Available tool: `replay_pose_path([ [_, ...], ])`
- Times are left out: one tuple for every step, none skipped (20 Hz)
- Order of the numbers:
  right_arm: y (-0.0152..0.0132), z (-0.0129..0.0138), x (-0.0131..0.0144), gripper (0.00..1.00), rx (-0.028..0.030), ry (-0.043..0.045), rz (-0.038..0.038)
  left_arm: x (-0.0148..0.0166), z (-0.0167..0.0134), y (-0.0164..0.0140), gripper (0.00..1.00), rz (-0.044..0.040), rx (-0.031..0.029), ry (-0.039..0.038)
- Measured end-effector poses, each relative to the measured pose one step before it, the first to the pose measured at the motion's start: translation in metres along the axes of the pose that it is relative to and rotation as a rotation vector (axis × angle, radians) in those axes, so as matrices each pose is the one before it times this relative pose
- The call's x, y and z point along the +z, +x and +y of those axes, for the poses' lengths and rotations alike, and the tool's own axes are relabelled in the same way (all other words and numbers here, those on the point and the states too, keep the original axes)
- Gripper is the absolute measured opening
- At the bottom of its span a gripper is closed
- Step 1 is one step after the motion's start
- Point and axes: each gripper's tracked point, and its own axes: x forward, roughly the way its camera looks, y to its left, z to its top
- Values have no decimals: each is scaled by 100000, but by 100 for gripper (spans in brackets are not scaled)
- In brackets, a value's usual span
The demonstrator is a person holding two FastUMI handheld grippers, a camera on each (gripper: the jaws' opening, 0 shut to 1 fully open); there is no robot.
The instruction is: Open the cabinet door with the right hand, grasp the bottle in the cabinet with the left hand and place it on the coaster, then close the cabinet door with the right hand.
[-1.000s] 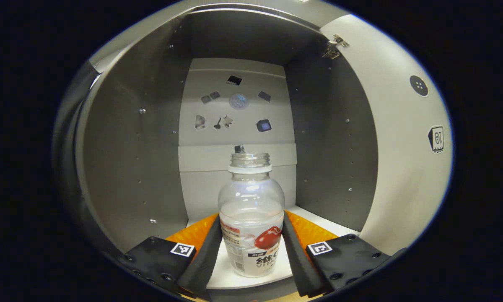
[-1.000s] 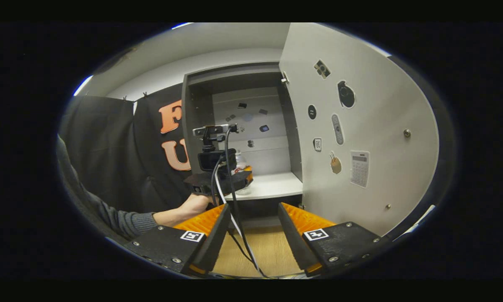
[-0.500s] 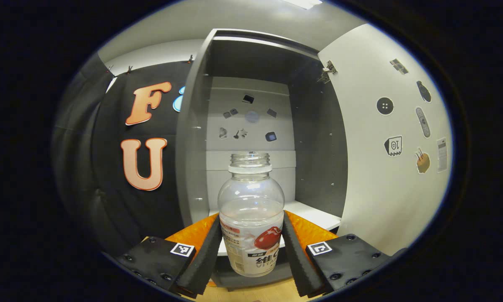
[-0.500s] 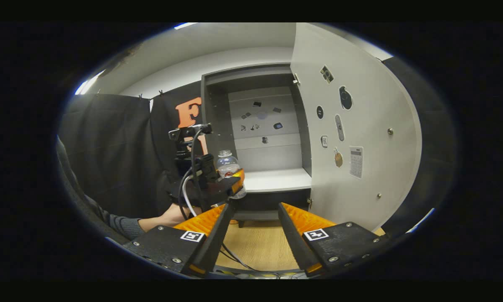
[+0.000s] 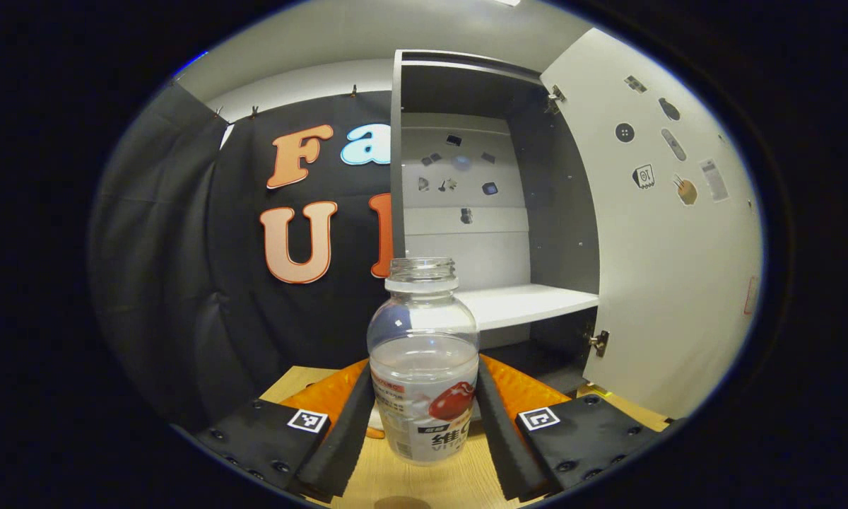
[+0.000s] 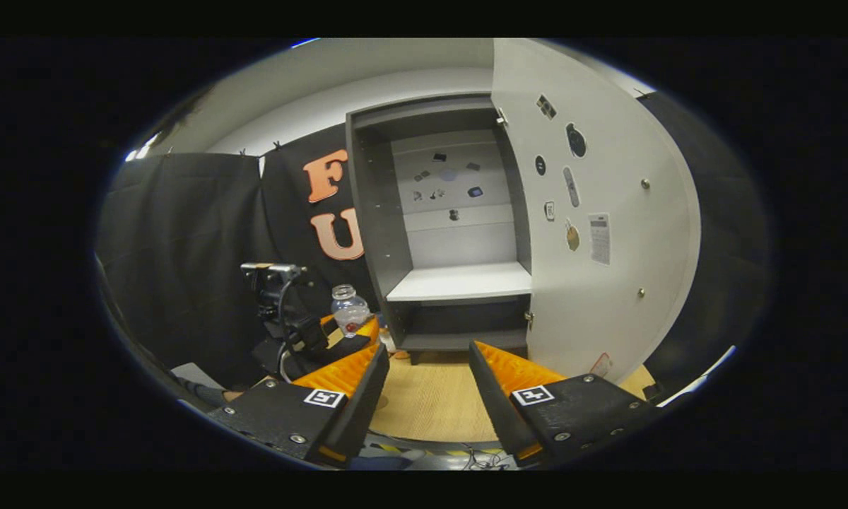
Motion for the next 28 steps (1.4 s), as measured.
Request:
replay_pose_path([
  [95, -36, -400, 71, 376, 618, 761, -1671, 258, -759, 83, 1941, 841, 792],
  [8, 73, -246, 72, 422, 630, 489, -1744, 225, -507, 83, 2410, 544, 260],
  [40, 100, -154, 72, 472, 155, 430, -1537, 211, -445, 83, 1389, 726, -513],
  [68, 9, -96, 72, 56, -533, 236, -1314, 333, -480, 83, 982, 478, -315],
  [178, 46, -42, 72, 59, -782, 337, -1285, 295, -392, 83, 603, 697, -25],
  [229, -4, -289, 72, 118, -562, 764, -1135, 226, -300, 83, 392, 810, 10],
  [196, 30, -375, 72, 109, -314, 1238, -1280, 142, -134, 83, 694, 127, 88],
  [189, 85, -495, 72, 375, -91, 1723, -1167, 41, -110, 83, 629, -33, -135],
  [357, -117, -654, 72, 80, -5, 2039, -986, 1, 112, 83, -35, -165, -301],
  [124, -81, -646, 72, -306, 599, 2292, -1147, -51, 168, 83, 990, -273, 324],
  [262, -210, -346, 72, -688, 1943, 566, -1285, 87, 54, 84, 1283, 533, 544],
  [244, 202, -145, 72, 1042, 2206, 322, -845, -7, 34, 83, 301, -128, -661],
  [259, 67, -423, 72, 748, 1785, 682, -673, -5, 92, 83, 337, 400, 16],
  [424, -211, -558, 72, -298, 1195, 1554, -778, 10, 205, 83, 494, 235, 812],
  [341, -379, -647, 72, -575, 1242, 1928, -708, -58, 235, 83, 639, -46, 851],
  [268, -160, -585, 72, -60, 1565, 1927, -724, 301, 277, 83, 1159, 795, 577],
  [285, -78, -487, 73, 0, 1585, 1061, -751, 178, 102, 83, 1325, 116, -514],
  [193, -150, -376, 74, -154, 1330, 1203, -648, 203, 14, 83, 1549, 177, -1341],
  [60, -146, -397, 75, -115, 951, 835, -571, -3, -407, 83, 1030, 346, -2161],
  [-11, -109, -94, 75, -253, 404, 547, -428, -90, -366, 83, 700, -405, -1282],
  [150, -97, 27, 76, -201, 160, 263, -362, 61, -155, 83, 709, 966, 204],
  [37, -50, -131, 76, -125, 85, 726, -292, 93, -36, 83, 488, 493, 723],
  [61, -69, -187, 76, -179, 162, 390, -189, 27, 106, 83, 217, 448, 822],
  [118, -41, -278, 76, 48, 267, 601, -264, -164, 68, 83, 343, -630, 93],
  [52, 37, -282, 76, 235, 342, 707, -395, -9, -39, 83, 428, -178, -770],
  [131, 119, -136, 76, 284, 233, 498, -114, -55, -22, 83, 210, -103, -728],
  [172, 17, -173, 76, 241, 131, 719, 49, 168, -206, 83, -935, 1035, 509],
  [87, 44, -160, 76, 189, -47, 334, 131, 284, 3, 84, -1223, 1796, 937],
])
